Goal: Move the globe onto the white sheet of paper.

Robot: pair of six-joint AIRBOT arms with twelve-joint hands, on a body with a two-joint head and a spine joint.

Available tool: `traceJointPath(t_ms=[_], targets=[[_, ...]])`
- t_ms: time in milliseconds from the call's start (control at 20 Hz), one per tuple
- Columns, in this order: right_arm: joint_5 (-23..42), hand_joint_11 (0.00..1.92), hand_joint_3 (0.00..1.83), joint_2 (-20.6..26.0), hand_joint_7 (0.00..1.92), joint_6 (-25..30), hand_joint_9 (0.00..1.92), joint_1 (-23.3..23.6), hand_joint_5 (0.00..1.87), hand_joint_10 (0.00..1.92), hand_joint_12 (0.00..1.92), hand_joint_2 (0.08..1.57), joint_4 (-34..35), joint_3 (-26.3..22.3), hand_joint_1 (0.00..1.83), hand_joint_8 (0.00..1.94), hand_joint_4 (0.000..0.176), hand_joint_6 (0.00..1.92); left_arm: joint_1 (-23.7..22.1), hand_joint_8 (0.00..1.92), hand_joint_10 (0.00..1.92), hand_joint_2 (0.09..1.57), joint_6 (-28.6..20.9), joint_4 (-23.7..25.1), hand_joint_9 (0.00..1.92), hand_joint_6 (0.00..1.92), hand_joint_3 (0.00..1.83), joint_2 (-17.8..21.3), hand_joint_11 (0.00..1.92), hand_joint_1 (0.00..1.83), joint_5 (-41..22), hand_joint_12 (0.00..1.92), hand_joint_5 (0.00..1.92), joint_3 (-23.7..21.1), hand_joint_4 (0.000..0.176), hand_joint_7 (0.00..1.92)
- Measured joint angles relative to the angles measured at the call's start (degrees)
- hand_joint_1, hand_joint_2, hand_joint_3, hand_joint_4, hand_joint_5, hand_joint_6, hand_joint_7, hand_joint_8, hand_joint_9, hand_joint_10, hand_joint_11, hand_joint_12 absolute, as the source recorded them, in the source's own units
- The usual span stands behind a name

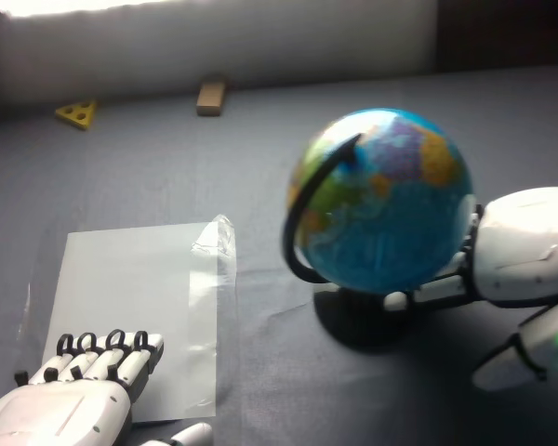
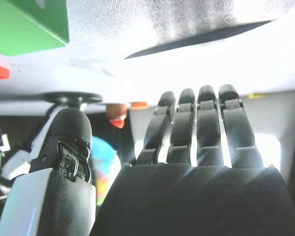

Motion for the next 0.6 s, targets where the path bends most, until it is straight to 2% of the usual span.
traceJointPath(t_ms=[200,600], targets=[[4.4,0.00,0.00,-2.2,0.15,1.9,0.14,1.9,0.14,0.00,0.33,1.19,-2.5,-2.4,0.00,0.00,0.000,0.00,0.0,0.00,0.00,1.24,0.3,0.2,0.00,0.00,0.00,0.0,0.00,0.00,-0.4,0.00,0.00,-0.6,0.000,0.00],[9.3,0.00,0.00,-8.1,0.17,4.7,0.15,4.0,0.17,0.01,0.32,1.19,-3.6,-2.6,0.00,0.01,0.000,0.01,0.3,0.00,0.00,1.24,-1.2,-0.7,0.00,0.00,0.00,0.9,0.00,0.00,-1.6,0.00,0.00,-1.1,0.000,0.00]])
